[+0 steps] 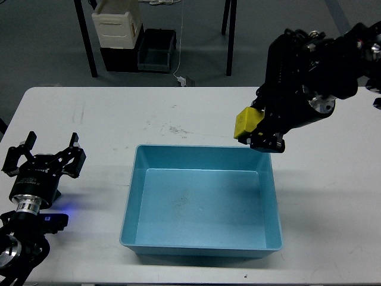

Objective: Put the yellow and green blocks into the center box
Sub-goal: 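Lift the yellow cube with the right gripper and lower it into the blue box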

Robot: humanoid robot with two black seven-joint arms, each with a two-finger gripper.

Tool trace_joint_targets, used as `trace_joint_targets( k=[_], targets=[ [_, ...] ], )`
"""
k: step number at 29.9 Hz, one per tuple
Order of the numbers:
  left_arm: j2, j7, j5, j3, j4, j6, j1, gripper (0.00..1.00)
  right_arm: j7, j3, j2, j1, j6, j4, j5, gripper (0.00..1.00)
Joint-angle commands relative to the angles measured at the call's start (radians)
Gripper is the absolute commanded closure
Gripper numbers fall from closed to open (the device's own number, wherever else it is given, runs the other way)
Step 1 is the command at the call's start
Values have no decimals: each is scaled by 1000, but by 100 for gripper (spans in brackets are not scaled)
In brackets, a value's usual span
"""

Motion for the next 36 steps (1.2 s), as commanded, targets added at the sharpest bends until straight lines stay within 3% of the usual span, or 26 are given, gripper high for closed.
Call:
trace_joint_targets(
  k=[1,18,20,22,25,26,30,32,36],
  targets=[
    [0,0,-1,-3,0,1,1,0,0,-60,78,-17,1,-7,21,95],
    [0,0,-1,-23,0,-6,5,0,0,-83,207,-313,3,-214,36,89],
    [0,0,-1,-23,0,-6,5,0,0,-83,233,-325,3,-225,39,81],
    [0,0,-1,-23,0,-6,5,0,0,-82,247,-330,3,-230,42,56],
    [0,0,-1,-23,0,-6,1,0,0,-80,248,-330,3,-230,44,49],
    [0,0,-1,-23,0,-6,1,0,0,-80,248,-330,1,-233,45,43],
    [0,0,-1,-23,1,-6,1,0,0,-72,248,-337,-3,-253,71,10],
    [0,0,-1,-23,1,-6,1,0,0,-66,248,-343,-7,-265,93,4],
    [1,0,-1,-23,3,-4,-2,0,0,-43,247,-343,-13,-268,99,4]
  ],
)
